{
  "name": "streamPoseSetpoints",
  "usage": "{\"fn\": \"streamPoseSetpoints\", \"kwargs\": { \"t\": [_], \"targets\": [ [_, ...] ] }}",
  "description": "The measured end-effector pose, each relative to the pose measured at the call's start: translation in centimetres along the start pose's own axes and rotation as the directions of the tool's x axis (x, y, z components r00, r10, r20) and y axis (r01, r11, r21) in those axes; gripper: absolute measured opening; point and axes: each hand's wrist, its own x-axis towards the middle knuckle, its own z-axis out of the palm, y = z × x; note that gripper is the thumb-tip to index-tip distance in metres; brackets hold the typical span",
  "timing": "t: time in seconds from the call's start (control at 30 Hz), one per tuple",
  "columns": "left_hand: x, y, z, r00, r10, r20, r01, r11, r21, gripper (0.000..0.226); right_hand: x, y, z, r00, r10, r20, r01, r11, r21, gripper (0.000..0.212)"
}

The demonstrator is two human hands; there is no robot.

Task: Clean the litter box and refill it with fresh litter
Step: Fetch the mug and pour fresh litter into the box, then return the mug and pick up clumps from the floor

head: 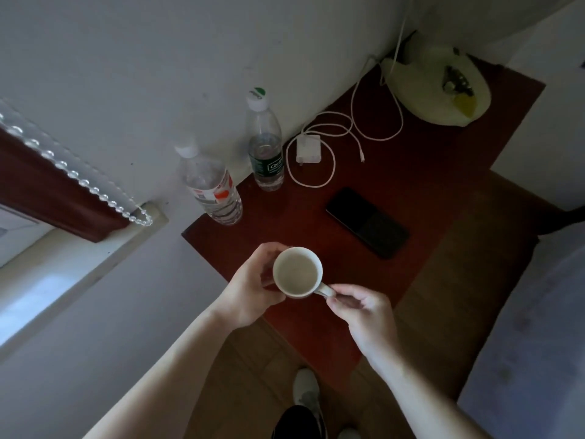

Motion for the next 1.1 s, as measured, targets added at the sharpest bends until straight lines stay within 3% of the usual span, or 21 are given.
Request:
{"fn": "streamPoseSetpoints", "kwargs": {
  "t": [0.3,0.43,0.57,0.7,0.8,0.97,1.1],
  "targets": [
    [-1.3,1.2,0.2,1.0,-0.017,-0.024,0.018,1.0,0.019,0.087,-0.9,-0.9,-0.5,0.999,0.009,-0.033,-0.011,0.998,-0.06,0.028],
    [-3.4,3.2,0.4,0.993,0.004,-0.114,0.004,0.998,0.066,0.086,-2.6,-2.2,-1.6,0.996,-0.083,-0.034,0.078,0.99,-0.12,0.028],
    [-6.9,5.4,1.4,0.969,0.04,-0.242,-0.003,0.988,0.151,0.074,-5.3,-3.9,-2.5,0.979,-0.206,0.007,0.198,0.933,-0.3,0.033],
    [-12.8,7.2,2.9,0.926,0.06,-0.372,0.041,0.965,0.259,0.063,-8.7,-6.0,-3.2,0.936,-0.333,0.112,0.336,0.755,-0.564,0.039],
    [-18.1,7.4,3.9,0.888,0.069,-0.455,0.11,0.927,0.357,0.055,-11.9,-7.4,-3.3,0.917,-0.342,0.208,0.386,0.622,-0.682,0.043],
    [-29.1,7.0,5.2,0.847,-0.012,-0.532,0.284,0.855,0.433,0.054,-19.2,-8.3,-1.3,0.869,-0.272,0.413,0.491,0.382,-0.783,0.049],
    [-38.5,5.1,5.7,0.781,-0.099,-0.617,0.46,0.759,0.46,0.052,-24.4,-7.7,2.5,0.764,-0.096,0.638,0.644,0.166,-0.747,0.054]
  ]
}}
